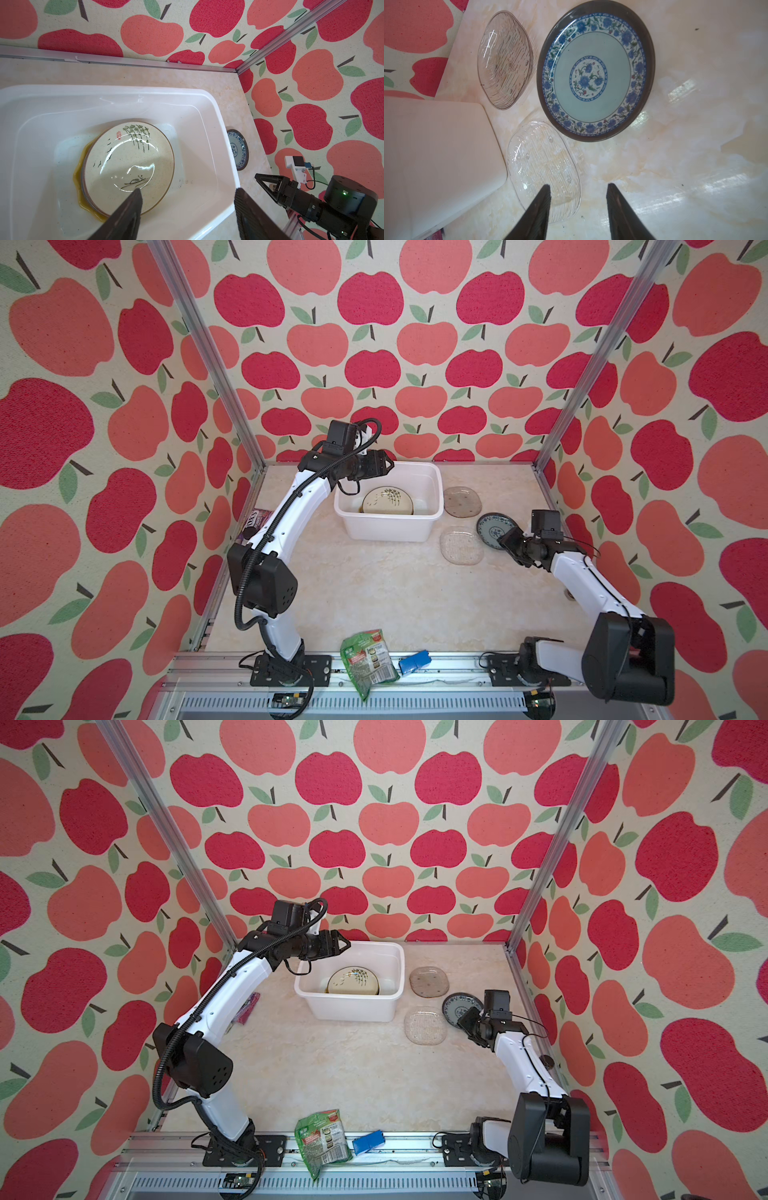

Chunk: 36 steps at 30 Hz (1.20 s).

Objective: Place the plates into the plastic bin on the countertop
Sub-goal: Pick up the plate from the middle-right of the table.

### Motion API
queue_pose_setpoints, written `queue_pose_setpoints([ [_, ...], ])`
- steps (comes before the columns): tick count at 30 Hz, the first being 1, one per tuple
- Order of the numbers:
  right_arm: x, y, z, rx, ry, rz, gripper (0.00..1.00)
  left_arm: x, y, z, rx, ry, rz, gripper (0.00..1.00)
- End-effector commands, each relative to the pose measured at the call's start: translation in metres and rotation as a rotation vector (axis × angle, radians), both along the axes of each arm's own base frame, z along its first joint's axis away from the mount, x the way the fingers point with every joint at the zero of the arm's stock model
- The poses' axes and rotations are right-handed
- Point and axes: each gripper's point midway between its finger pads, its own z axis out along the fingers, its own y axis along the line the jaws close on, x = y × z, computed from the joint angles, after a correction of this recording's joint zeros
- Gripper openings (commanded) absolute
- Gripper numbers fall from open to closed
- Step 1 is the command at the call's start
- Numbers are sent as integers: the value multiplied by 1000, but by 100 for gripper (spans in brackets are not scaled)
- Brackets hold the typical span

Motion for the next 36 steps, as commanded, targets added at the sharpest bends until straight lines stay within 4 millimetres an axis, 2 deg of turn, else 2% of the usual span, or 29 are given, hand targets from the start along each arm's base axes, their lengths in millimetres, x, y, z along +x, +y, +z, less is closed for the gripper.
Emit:
queue_pose_setpoints([
  [1,-3,-14,-10,-2,-18,-91,46,3,-4,3,-45,-25,-12,72],
  [7,-3,-20,-28,42,-19,-170,46,0,-3,-5,-77,0,-48,72],
  [11,-1,-26,-35,29,-17,-200,46,4,-3,-21,-119,50,-56,72],
  [17,6,-37,-46,28,-7,-233,46,12,4,-32,-148,63,-41,72],
  [22,13,-36,-60,58,10,-233,46,15,7,-35,-164,71,-39,72],
  [27,27,-36,-70,94,-13,-251,44,20,10,-39,-254,110,-42,71],
  [36,38,-36,-78,150,-32,-285,40,24,16,-56,-295,154,-30,71],
])
